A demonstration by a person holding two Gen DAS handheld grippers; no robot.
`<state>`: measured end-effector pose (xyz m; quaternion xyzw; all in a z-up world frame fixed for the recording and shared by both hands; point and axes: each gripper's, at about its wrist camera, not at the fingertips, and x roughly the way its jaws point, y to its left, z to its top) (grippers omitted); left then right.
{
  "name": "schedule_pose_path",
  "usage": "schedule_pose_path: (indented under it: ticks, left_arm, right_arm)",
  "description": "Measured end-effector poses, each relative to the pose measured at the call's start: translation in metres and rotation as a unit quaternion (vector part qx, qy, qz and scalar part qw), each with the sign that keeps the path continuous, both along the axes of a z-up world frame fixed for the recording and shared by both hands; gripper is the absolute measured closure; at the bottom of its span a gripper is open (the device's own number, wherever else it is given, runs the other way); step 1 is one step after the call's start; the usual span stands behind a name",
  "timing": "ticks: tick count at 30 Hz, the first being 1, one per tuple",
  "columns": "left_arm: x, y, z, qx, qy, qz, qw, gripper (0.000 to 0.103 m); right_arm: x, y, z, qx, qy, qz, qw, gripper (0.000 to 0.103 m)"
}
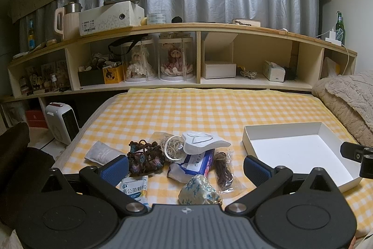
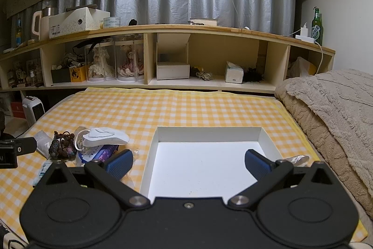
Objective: Organize soft objects
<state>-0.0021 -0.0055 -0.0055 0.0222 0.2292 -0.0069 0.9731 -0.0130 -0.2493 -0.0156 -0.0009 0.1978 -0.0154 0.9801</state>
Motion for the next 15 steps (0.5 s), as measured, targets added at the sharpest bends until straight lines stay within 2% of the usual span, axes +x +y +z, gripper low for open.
schedule_pose_path:
  ticks: [15]
  left_arm:
    - [0.0002,0.0004,0.0001,-0.001,0.001,0.0,1.0,0.0]
  right_arm:
    - [-0.0004,-0.0008,-0.0013,0.0,0.001,0.0,1.0,0.0]
